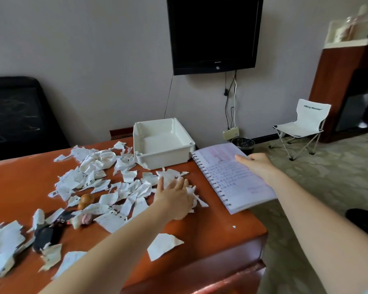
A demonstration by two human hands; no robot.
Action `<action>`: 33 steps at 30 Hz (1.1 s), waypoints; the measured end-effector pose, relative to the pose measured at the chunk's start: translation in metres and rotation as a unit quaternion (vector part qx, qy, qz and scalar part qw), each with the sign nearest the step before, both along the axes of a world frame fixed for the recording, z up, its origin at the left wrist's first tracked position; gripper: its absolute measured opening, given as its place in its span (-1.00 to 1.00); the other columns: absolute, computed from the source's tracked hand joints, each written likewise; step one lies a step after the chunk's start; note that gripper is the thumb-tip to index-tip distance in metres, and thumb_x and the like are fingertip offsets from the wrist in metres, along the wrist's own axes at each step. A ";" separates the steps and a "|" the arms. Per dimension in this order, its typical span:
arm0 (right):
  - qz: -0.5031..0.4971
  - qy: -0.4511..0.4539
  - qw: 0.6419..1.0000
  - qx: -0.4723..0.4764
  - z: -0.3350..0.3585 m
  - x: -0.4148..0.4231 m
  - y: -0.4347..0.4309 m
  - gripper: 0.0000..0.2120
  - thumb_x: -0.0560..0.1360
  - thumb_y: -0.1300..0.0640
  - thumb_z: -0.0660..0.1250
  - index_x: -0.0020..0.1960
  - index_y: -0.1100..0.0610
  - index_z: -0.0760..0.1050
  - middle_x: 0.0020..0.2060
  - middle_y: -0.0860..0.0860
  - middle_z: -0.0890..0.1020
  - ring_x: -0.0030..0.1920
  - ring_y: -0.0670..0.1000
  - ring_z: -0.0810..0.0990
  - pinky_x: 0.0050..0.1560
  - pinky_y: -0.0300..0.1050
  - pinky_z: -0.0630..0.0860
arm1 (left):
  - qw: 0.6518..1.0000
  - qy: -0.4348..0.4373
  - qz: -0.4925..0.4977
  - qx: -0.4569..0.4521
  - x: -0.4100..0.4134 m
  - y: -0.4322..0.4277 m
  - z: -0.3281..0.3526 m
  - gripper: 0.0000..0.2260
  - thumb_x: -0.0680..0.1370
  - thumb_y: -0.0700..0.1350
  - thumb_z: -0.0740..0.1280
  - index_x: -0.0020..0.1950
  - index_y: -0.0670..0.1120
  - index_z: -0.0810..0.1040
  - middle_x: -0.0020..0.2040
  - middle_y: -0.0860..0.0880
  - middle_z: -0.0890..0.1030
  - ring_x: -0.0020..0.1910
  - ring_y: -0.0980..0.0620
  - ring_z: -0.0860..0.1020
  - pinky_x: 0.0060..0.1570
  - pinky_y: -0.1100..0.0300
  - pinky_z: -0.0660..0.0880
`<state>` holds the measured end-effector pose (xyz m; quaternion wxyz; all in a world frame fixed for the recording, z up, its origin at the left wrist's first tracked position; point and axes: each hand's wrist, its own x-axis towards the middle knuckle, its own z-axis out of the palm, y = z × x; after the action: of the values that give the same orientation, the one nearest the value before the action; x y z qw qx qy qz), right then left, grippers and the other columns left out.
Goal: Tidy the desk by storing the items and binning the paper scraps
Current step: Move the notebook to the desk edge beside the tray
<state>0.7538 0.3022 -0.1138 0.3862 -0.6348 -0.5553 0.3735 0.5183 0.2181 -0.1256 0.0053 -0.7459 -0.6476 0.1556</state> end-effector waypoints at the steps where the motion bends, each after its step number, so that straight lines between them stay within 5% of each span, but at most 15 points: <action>1: 0.004 -0.001 1.000 -0.002 0.001 -0.004 0.000 -0.52 0.46 -0.03 0.40 -0.43 0.06 0.16 -0.46 0.02 0.29 -0.41 0.00 0.29 -0.31 -0.14 0.19 | 1.000 0.009 0.003 -0.006 -0.006 0.000 0.000 -0.51 0.65 0.03 -0.17 0.55 -0.07 -0.15 0.57 -0.01 -0.17 0.55 -0.04 -0.16 0.41 -0.22 -0.30; 16: 0.009 -0.078 0.997 -0.022 -0.005 -0.075 -0.009 -0.55 0.47 -0.04 0.36 -0.41 0.09 0.19 -0.45 0.00 0.27 -0.43 -0.02 0.27 -0.41 -0.14 0.16 | 0.997 0.029 0.054 -0.049 -0.084 -0.018 0.011 -0.50 0.65 0.04 -0.13 0.55 -0.08 -0.18 0.57 -0.03 -0.15 0.54 -0.04 -0.17 0.44 -0.20 -0.23; 22: -0.016 -0.205 0.979 0.008 -0.013 -0.097 -0.014 -0.54 0.46 -0.16 0.29 -0.39 0.04 0.13 -0.46 -0.03 0.29 -0.42 0.01 0.29 -0.42 -0.15 0.12 | 0.997 0.012 0.070 -0.039 -0.103 -0.021 0.011 -0.50 0.65 0.03 -0.12 0.55 -0.07 -0.17 0.57 -0.02 -0.14 0.55 -0.02 -0.14 0.45 -0.16 -0.20; 29: -0.065 -0.254 0.964 0.054 -0.024 -0.122 -0.023 -0.59 0.44 -0.20 0.29 -0.37 0.07 0.29 -0.30 0.02 0.47 -0.16 0.11 0.49 -0.31 -0.15 0.28 | 0.998 -0.044 0.049 -0.010 -0.104 -0.028 0.021 -0.51 0.66 0.01 -0.05 0.56 -0.07 -0.09 0.57 -0.01 -0.04 0.55 0.01 -0.06 0.46 -0.14 -0.16; 33: -0.063 -0.310 0.946 0.076 -0.022 -0.128 -0.031 -0.66 0.46 -0.17 0.29 0.00 0.09 0.52 0.06 0.06 0.48 0.17 0.14 0.42 -0.09 -0.06 0.38 | 0.993 -0.115 0.039 0.009 -0.107 -0.030 0.030 -0.50 0.65 0.07 -0.02 0.56 -0.04 0.00 0.56 0.01 0.10 0.53 0.00 0.08 0.48 -0.12 -0.10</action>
<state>0.6260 0.2709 -0.1355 0.2652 -0.7215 -0.6333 0.0896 0.4112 0.1885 -0.0955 -0.0687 -0.7327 -0.6741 0.0626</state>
